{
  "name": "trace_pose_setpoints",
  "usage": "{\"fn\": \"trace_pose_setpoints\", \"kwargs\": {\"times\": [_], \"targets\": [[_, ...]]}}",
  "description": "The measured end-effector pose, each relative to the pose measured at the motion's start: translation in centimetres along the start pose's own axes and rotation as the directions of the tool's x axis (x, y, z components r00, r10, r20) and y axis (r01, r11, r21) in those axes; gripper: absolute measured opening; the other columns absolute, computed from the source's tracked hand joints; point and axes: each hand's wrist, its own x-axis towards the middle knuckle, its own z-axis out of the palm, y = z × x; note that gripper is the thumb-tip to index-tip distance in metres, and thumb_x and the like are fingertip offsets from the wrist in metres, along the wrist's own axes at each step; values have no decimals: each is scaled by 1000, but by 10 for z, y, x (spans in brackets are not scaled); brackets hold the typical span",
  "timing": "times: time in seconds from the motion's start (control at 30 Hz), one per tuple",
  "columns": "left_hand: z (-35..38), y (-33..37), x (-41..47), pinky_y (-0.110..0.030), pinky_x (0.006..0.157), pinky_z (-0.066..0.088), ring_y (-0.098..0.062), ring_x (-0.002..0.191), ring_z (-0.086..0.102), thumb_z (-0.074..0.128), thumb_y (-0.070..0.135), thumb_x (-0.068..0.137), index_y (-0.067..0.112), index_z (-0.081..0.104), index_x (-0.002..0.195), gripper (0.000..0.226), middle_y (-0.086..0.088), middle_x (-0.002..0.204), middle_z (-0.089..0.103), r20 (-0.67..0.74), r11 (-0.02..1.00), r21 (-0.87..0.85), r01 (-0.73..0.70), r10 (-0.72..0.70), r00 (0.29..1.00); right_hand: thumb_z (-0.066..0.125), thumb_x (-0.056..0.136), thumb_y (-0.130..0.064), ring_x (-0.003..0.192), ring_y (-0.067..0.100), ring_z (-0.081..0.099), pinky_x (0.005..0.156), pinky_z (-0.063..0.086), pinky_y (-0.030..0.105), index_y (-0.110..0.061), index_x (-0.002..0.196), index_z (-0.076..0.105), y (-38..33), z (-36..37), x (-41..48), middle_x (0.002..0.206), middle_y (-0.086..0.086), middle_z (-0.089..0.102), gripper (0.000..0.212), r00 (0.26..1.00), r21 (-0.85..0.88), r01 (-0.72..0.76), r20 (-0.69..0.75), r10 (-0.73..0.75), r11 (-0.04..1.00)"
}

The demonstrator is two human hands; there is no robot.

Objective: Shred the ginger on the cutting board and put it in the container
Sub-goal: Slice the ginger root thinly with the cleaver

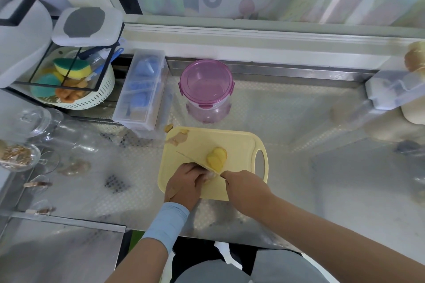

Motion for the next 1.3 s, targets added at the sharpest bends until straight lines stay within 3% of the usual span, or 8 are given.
{"fn": "trace_pose_setpoints", "kwargs": {"times": [0.23,0.33,0.5,0.63,0.77,1.0,1.2,1.3], "targets": [[1,-2,0,-15,75,38,-12,90,54,53,33,84,21,74,83,24,5,91,68,8,1000,-12,0,0,1000,40,97,-7,68,25,54,60,52,37,-19,128,54,0,2,7,85,4,57,35,999,-12,-18,35,19,1000],[1,-2,0,-20,75,43,-12,91,55,52,35,86,22,74,84,25,6,93,67,14,1000,-23,10,-10,1000,40,98,-9,66,26,54,54,44,34,-16,116,56,-2,3,12,77,2,51,25,999,-1,-25,22,25,1000],[1,-2,-2,-23,76,45,-12,92,56,53,34,86,21,74,84,25,7,94,67,3,999,-42,13,-13,1000,42,99,-13,67,25,55,57,48,36,-15,101,53,0,5,17,77,4,53,11,999,12,-18,39,17,1000],[0,1,-2,-23,76,45,-11,92,55,52,36,86,23,74,84,26,8,94,67,-2,998,-51,24,-25,1000,40,100,-12,65,24,51,54,43,34,-13,104,53,0,8,18,71,1,45,13,1000,1,-12,22,12,1000],[1,0,-2,-24,77,46,-11,93,56,52,35,87,22,74,85,26,9,95,66,5,997,-67,30,-30,1000,40,101,-13,59,19,41,46,26,29,-12,106,51,-6,5,23,70,1,39,12,1000,-17,3,27,-3,1000],[1,-4,-1,-17,80,41,-9,93,54,54,32,86,22,74,84,22,10,95,66,8,999,-36,-13,13,1000,37,102,-13,66,29,58,59,51,39,-13,103,51,18,13,2,73,4,51,15,997,10,-52,57,52,999],[-1,-3,0,-11,81,36,-8,92,53,54,33,87,19,74,84,25,9,93,68,13,1000,-27,-7,7,1000,40,101,-14,73,27,53,61,43,36,-11,111,52,4,16,25,85,7,53,16,996,35,-62,66,60,997],[-2,-3,-2,-10,83,35,-8,93,53,53,33,88,17,74,86,27,7,95,67,23,1000,-20,-12,12,1000,39,103,-18,78,27,55,67,49,38,-13,108,53,6,13,31,93,8,60,16,993,57,-88,88,83,994]]}}
